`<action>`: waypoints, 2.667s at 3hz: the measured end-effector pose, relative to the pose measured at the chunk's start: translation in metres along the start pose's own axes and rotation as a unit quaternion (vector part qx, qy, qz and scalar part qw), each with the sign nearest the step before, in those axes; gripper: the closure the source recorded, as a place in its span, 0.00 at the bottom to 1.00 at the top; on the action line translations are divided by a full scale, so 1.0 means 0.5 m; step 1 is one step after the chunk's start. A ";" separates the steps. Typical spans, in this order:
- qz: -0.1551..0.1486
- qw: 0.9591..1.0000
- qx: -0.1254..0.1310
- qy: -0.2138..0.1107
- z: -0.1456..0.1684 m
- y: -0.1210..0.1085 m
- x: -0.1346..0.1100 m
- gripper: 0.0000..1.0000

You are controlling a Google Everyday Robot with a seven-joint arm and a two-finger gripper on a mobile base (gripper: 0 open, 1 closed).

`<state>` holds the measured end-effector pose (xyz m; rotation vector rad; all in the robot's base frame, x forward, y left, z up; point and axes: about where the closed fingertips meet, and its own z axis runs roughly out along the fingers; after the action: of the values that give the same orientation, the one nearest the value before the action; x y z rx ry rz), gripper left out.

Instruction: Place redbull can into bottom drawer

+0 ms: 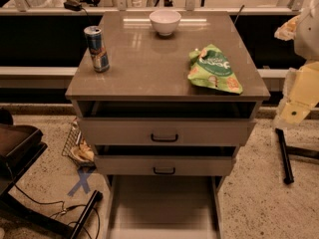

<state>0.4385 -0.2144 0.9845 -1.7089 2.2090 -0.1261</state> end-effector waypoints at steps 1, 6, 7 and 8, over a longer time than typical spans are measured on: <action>0.000 1.000 0.000 0.000 0.000 0.000 0.000 0.00; 0.052 0.851 0.070 -0.518 -0.094 -0.240 -0.329 0.00; 0.052 0.853 0.070 -0.515 -0.095 -0.239 -0.334 0.00; 0.040 0.880 0.088 -0.465 -0.086 -0.241 -0.363 0.00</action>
Offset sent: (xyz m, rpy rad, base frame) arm 0.0494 0.0527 0.0764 0.6497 -0.1508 0.1324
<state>0.5749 -0.0802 1.0970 -1.1834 1.4685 0.4211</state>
